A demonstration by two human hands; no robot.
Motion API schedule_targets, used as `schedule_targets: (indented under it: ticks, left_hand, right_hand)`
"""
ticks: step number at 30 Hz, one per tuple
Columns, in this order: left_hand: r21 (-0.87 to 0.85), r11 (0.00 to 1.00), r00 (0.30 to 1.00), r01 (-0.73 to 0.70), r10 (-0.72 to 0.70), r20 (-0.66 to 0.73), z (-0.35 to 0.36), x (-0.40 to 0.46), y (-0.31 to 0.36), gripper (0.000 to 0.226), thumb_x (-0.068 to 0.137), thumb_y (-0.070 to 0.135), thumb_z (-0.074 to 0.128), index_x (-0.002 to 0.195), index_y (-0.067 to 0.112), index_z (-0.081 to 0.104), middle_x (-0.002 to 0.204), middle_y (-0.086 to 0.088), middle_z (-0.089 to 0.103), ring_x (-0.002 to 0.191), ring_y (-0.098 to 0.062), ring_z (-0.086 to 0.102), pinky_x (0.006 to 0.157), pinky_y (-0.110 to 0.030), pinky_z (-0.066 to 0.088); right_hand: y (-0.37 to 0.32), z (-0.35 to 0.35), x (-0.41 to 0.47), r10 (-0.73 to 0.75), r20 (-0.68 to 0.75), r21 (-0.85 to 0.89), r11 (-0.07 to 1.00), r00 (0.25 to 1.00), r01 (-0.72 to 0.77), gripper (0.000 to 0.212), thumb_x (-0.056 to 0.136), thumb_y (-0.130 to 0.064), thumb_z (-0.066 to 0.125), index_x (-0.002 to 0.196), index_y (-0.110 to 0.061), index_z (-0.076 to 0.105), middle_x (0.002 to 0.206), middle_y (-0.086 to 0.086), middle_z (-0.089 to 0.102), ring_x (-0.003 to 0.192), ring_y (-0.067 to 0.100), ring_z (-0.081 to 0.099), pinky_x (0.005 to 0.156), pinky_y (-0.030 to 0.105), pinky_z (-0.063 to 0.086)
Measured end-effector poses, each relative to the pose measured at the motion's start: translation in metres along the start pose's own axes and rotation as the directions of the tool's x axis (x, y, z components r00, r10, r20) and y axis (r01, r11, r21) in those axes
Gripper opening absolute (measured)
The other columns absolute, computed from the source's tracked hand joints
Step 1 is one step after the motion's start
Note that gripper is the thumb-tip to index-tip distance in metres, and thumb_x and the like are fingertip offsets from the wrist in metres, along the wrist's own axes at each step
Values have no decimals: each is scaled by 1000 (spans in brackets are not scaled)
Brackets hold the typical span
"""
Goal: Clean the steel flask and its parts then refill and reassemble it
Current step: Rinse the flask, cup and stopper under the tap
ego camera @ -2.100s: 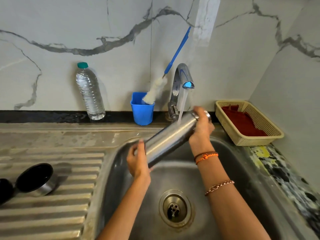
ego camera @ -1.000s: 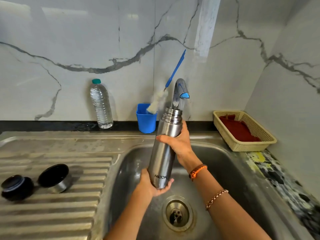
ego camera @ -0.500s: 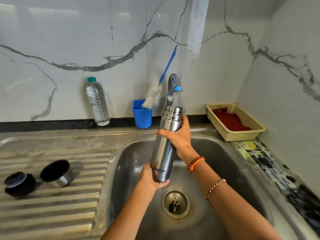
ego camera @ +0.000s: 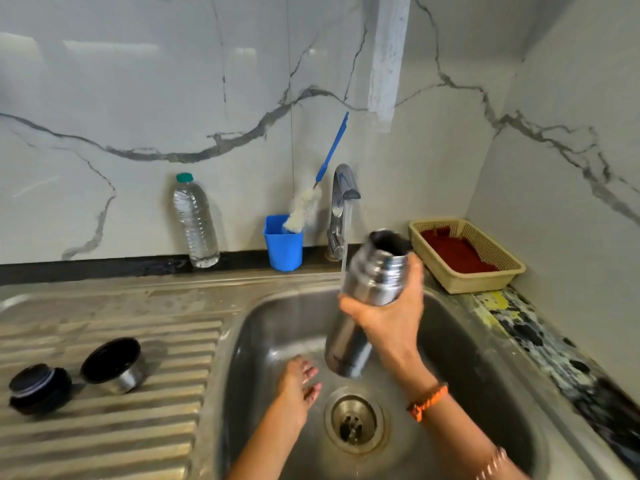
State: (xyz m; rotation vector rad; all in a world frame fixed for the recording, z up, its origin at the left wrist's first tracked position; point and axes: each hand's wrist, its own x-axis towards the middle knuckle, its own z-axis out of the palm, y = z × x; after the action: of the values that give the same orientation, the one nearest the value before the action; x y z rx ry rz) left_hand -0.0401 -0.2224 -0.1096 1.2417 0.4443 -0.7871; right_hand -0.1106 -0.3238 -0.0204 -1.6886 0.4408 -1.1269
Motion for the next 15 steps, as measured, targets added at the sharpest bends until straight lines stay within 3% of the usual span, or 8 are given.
schedule_targets:
  ticks: [2, 3, 5, 7, 9, 10, 12, 15]
  left_hand:
    - [-54, 999, 1000, 6, -6, -1, 2, 5, -8, 40, 100, 24, 36, 126, -3, 50, 86, -10, 55, 89, -31, 52, 84, -35, 43]
    - [-73, 997, 999, 33, -34, -10, -1, 4, -15, 42, 100, 25, 36, 127, -4, 48, 85, -11, 54, 94, -36, 52, 81, -34, 43]
    - [-91, 990, 994, 108, -110, -12, -11, -1, -34, 45, 100, 27, 36, 127, -7, 47, 86, -15, 54, 83, -39, 52, 67, -29, 41]
    - [-106, 982, 986, 159, -153, 60, -9, -1, -30, 48, 98, 32, 39, 127, -5, 48, 95, -18, 58, 91, -34, 52, 82, -34, 43]
    - [-217, 954, 971, 208, -176, 161, 3, -3, -16, 50, 95, 42, 42, 124, 2, 50, 118, -21, 56, 104, -36, 52, 95, -42, 39]
    - [-287, 928, 959, 236, -174, 226, 8, -7, -9, 50, 92, 45, 44, 122, 5, 51, 124, -23, 53, 102, -38, 53, 92, -46, 41]
    - [-389, 889, 941, 241, -117, 316, 12, -19, 7, 53, 87, 47, 53, 119, 5, 50, 124, -26, 51, 97, -42, 54, 78, -51, 46]
    - [-346, 938, 975, 33, 45, 217, 11, -42, 38, 42, 84, 41, 61, 110, 10, 52, 107, -20, 56, 92, -33, 56, 74, -47, 49]
  right_hand:
    - [14, 7, -13, 118, 169, -120, 988, 979, -99, 82, 46, -12, 84, 113, -35, 41, 89, -12, 60, 79, 1, 62, 76, 28, 55]
    - [22, 9, -27, 158, 206, -146, 981, 966, -129, 81, 44, -15, 83, 110, -38, 41, 89, -12, 61, 80, 2, 62, 76, 29, 55]
    - [27, 11, -48, 134, 177, -104, 988, 975, -117, 79, 44, -12, 83, 108, -37, 43, 89, -15, 60, 82, -4, 60, 69, 13, 51]
    - [16, 12, -37, 94, 98, 1, 996, 991, -95, 79, 45, -10, 82, 112, -31, 45, 90, -15, 59, 82, -6, 60, 67, 8, 48]
    - [3, 11, -12, 83, 75, 112, 990, 994, -91, 80, 44, -11, 82, 115, -25, 47, 95, -11, 61, 85, 3, 62, 74, 19, 52]
    - [-4, 9, -5, 102, 83, 176, 978, 991, -115, 80, 45, -9, 83, 115, -26, 47, 98, -8, 61, 87, 8, 63, 76, 25, 54]
    - [-11, 5, 1, 208, 85, 314, 923, 975, -224, 75, 55, 0, 82, 111, -33, 46, 102, -3, 61, 89, 16, 63, 79, 36, 55]
    - [-4, 0, 9, 488, 36, 578, 702, 872, -416, 64, 71, 1, 72, 120, -28, 44, 111, 3, 60, 100, 22, 60, 93, 51, 48]
